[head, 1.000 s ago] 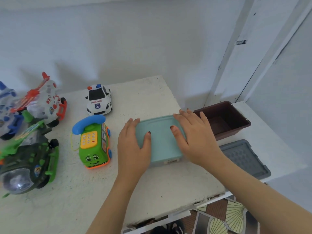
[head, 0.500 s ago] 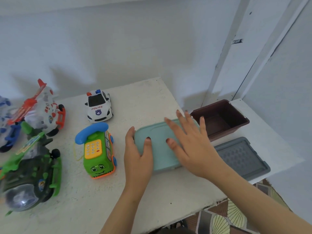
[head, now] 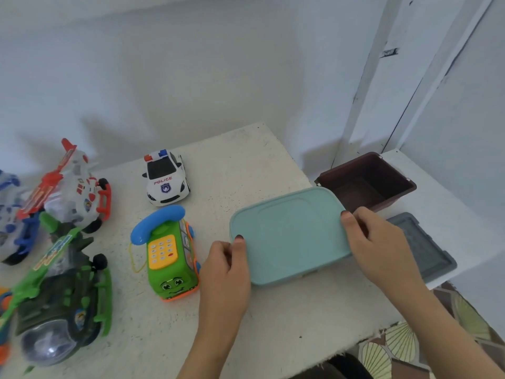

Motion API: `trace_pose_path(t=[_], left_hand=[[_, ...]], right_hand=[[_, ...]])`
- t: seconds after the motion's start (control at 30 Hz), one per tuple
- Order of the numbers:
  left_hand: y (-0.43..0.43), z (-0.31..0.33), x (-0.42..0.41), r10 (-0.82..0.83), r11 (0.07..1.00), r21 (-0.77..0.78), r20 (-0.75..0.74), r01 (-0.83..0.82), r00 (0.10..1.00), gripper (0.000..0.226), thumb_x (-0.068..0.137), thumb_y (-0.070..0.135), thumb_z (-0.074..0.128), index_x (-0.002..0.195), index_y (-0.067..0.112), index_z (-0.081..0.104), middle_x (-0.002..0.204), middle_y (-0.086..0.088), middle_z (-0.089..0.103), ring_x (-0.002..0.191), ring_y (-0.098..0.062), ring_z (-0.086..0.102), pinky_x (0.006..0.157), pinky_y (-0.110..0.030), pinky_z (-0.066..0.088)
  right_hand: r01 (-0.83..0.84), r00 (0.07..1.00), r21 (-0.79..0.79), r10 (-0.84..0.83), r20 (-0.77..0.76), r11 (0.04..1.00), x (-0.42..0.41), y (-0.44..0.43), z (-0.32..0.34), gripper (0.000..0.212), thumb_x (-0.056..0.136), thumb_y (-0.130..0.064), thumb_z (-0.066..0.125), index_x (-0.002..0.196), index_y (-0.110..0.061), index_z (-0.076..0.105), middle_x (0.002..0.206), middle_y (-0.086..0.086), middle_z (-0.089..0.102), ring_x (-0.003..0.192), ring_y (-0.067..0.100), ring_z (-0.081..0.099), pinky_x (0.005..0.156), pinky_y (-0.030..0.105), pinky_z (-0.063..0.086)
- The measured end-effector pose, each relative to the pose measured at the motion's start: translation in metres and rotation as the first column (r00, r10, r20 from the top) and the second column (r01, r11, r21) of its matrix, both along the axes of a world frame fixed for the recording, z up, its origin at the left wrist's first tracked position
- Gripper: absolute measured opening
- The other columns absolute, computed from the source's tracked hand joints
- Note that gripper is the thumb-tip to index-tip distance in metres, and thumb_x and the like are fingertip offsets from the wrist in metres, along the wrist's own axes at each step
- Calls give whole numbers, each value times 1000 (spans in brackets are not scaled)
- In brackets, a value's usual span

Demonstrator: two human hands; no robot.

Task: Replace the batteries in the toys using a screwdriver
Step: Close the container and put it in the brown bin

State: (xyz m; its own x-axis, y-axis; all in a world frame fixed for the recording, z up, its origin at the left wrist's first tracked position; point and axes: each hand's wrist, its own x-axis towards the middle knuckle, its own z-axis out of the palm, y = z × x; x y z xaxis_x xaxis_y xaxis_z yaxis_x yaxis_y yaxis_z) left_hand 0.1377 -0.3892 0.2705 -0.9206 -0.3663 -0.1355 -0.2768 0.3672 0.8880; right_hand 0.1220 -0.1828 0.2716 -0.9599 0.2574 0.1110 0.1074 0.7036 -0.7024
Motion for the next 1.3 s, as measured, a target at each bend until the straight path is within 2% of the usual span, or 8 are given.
trace_pose_path(t=[0.27,0.4,0.57,0.8,1.0,1.07,1.2,1.3], left_hand=[[6,10,-22,-47,994,-102,-37,43,998,33,97,28,55,74,5,58,62,-5,55,56,-13,44,49,-17,34],[28,23,-56,-86,990,-119,-61,78,994,34,96,30,56,72,5,57,62,-10,57,55,-21,48,54,-34,40],[80,44,-111,-156,972,-188,-67,142,985,27,94,26,55,74,8,57,68,-10,63,55,-24,54,61,-37,48],[173,46,-188,-250,941,-203,127,272,960,18,88,12,48,86,-3,58,81,-18,65,58,-19,56,66,-36,55],[245,-7,-255,-331,937,38,412,347,849,13,89,4,52,79,11,52,82,-4,55,71,-13,53,66,-25,49],[262,-36,-264,-324,946,188,483,266,813,7,90,5,52,89,11,56,93,-4,57,80,-14,54,77,-28,48],[299,-91,-274,-281,920,388,556,55,782,30,87,0,49,117,7,52,95,-5,58,88,-21,57,92,-33,46],[320,-129,-278,-224,888,451,603,-96,766,29,87,-2,48,115,7,48,98,-5,59,104,-27,55,98,-34,43]], right_hand=[[-47,996,-42,44,-73,998,-31,23,0,46,99,-30,46,56,-16,33,50,-5,33,50,7,37,49,16,31],[-57,997,-76,53,-55,996,-55,50,7,42,100,-32,44,63,-12,39,56,-3,39,51,9,33,49,15,32],[-79,997,-39,80,23,996,-98,110,19,31,102,-27,41,76,-12,47,66,-3,48,59,5,44,50,7,34],[-107,984,-58,114,135,993,-176,208,10,19,101,-23,40,95,-12,55,83,1,57,86,26,61,70,29,38],[-95,975,-14,96,202,995,-231,278,-33,24,101,-15,42,112,0,58,83,-2,48,83,17,46,60,20,25],[-96,967,-35,101,236,995,-244,295,-56,26,100,-12,42,119,1,56,89,-5,51,89,15,46,66,16,27],[-104,928,-97,132,350,990,-268,317,-106,30,99,-6,40,126,0,52,122,16,57,105,22,51,76,17,29],[-107,877,-126,154,455,986,-282,325,-145,31,95,2,41,123,0,52,121,17,57,108,25,51,76,19,32]])
